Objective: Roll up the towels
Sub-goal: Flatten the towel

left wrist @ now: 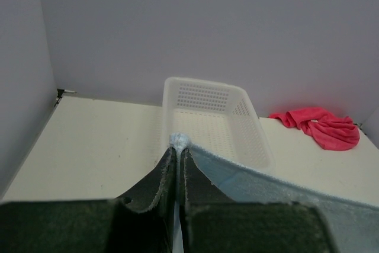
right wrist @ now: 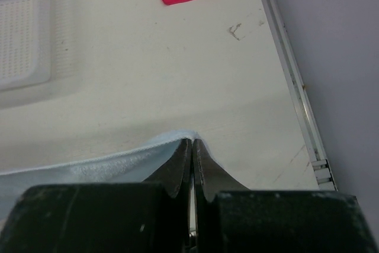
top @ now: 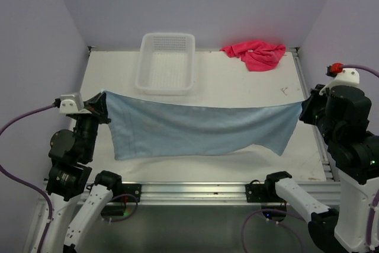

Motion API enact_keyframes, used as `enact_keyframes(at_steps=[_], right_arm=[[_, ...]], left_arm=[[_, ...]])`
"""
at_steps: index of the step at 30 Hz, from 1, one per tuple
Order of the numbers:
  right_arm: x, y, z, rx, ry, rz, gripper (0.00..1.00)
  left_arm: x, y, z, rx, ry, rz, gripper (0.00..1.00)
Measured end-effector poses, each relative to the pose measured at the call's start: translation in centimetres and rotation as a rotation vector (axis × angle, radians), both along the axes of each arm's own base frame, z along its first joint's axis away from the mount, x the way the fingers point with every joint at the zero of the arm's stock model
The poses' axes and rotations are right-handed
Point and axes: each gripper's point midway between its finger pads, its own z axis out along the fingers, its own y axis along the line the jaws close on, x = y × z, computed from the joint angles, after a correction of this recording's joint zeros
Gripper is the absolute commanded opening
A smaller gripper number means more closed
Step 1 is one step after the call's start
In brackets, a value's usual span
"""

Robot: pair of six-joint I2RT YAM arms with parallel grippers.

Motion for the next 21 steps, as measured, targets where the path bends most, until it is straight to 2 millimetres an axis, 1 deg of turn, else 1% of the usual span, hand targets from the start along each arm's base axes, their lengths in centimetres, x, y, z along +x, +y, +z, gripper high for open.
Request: enact_keyframes(at_steps=[2, 4, 7, 12, 16, 21], right_arm=[[0.2, -0.2, -0.6, -0.007, 0.018, -0.014, 0.00], [0.8, -0.3, -1.8, -0.020, 0.055, -0.029, 0.00], [2.4, -0.2, -4.5, -0.046, 0.142, -0.044, 0.00], [6.8, 0.1, -8.3, -0.093, 0.253, -0.072, 0.00], [10.7, 0.3, -11.6, -0.136, 0.318, -0.097, 0.00], [14.8, 0.6, -13.8, -0.168, 0.338, -0.113, 0.00]], left_arm=[[0.5, 0.2, -0.5, 0.003, 0.022, 0.019, 0.00], [1.5, 0.2, -1.4, 0.011, 0.056, 0.038, 0.00], [3.5, 0.1, -3.9, 0.035, 0.138, 0.063, 0.00], [7.0, -0.4, -7.8, 0.075, 0.258, 0.095, 0.00], [9.8, -0.7, -10.6, 0.096, 0.310, 0.127, 0.00], [12.9, -0.4, -13.0, 0.107, 0.345, 0.155, 0.00]])
